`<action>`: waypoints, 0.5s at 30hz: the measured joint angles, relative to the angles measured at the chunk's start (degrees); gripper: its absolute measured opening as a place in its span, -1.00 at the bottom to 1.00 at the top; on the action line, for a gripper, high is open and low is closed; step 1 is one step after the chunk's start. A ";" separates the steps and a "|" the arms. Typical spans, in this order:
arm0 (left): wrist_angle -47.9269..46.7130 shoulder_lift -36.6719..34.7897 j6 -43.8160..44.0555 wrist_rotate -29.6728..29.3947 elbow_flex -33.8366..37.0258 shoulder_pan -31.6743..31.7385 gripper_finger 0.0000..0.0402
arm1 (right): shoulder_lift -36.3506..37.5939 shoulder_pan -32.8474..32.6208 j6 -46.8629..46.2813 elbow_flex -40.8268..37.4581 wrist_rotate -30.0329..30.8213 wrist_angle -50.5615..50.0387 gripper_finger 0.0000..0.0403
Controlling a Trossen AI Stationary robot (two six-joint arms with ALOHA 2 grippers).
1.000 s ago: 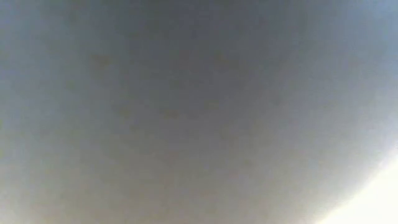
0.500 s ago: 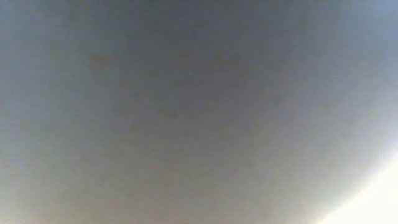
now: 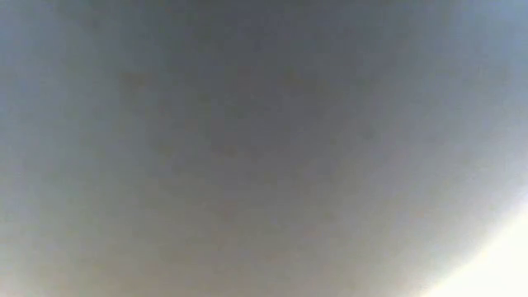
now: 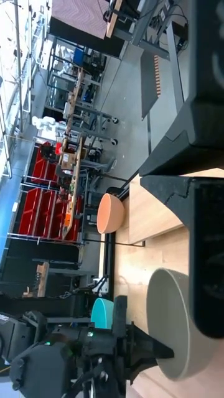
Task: Place and stack bowls onto a shelf
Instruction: Put the gray bowl on the shelf
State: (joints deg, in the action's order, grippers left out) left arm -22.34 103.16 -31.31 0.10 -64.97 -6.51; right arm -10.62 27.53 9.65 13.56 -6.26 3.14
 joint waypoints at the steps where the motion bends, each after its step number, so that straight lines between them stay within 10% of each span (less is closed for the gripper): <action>1: -0.04 0.00 1.70 0.10 0.00 0.17 -0.94 | 0.01 -0.01 0.01 0.00 0.00 -0.01 -1.00; 15: -7.36 -7.69 20.55 -6.19 -6.54 5.42 -0.95 | -0.01 0.00 0.00 0.00 0.00 -0.02 -1.00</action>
State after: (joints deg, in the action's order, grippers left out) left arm -29.70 95.47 -10.77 -6.09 -71.51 -1.08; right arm -10.63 27.53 9.65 13.56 -6.26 3.11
